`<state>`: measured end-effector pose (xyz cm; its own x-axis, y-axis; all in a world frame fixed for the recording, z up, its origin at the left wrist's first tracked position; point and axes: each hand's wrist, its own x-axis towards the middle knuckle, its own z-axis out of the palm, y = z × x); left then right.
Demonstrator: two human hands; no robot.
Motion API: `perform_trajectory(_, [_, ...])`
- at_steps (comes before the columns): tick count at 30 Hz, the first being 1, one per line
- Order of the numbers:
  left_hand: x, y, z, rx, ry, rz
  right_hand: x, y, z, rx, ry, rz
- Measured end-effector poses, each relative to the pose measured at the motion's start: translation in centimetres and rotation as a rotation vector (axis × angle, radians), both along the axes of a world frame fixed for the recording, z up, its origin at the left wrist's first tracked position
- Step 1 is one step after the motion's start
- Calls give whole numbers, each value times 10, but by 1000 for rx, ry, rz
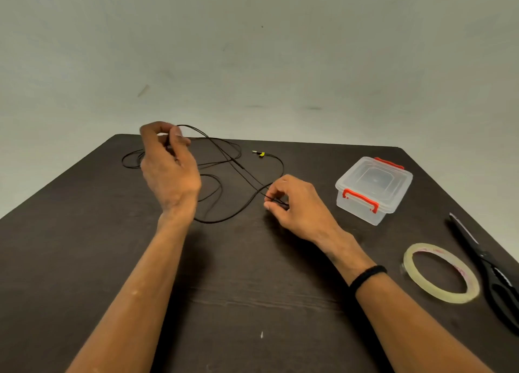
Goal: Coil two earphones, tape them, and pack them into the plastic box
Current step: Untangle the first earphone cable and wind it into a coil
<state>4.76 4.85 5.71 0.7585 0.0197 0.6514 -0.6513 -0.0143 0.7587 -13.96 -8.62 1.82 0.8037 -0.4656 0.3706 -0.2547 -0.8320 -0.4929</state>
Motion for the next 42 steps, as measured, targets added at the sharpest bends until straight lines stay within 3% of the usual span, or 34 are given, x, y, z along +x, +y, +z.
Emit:
perform_trajectory(2, [10,4,-1,-81,102,106,-2,-2,3,82,-25,-2])
perform_trajectory(7, [19,13,-4,-154,270,235,-8,0,20,579,-224,74])
perform_trajectory(14, [11,10,-1,-76,161,240,-11,1,21,160,25,127])
perform_trajectory(18, [13,12,-2,-57,221,229,-10,-2,20,164,75,95])
perform_trajectory(20, [15,13,-3,-129,281,199,-11,-2,21,280,53,78])
perform_trajectory(24, [20,11,-4,-163,285,105,-15,-7,23,610,-135,50])
perform_trajectory(29, [14,11,4,-76,305,-134,-19,-21,23,655,-142,19])
perform_trajectory(34, [-5,10,17,128,209,-546,-23,-28,24,418,35,3])
perform_trajectory(40, [-20,-1,16,221,130,-760,-30,-20,41,486,300,257])
perform_trajectory(42, [-23,-3,15,254,112,-796,-30,-17,45,517,284,302])
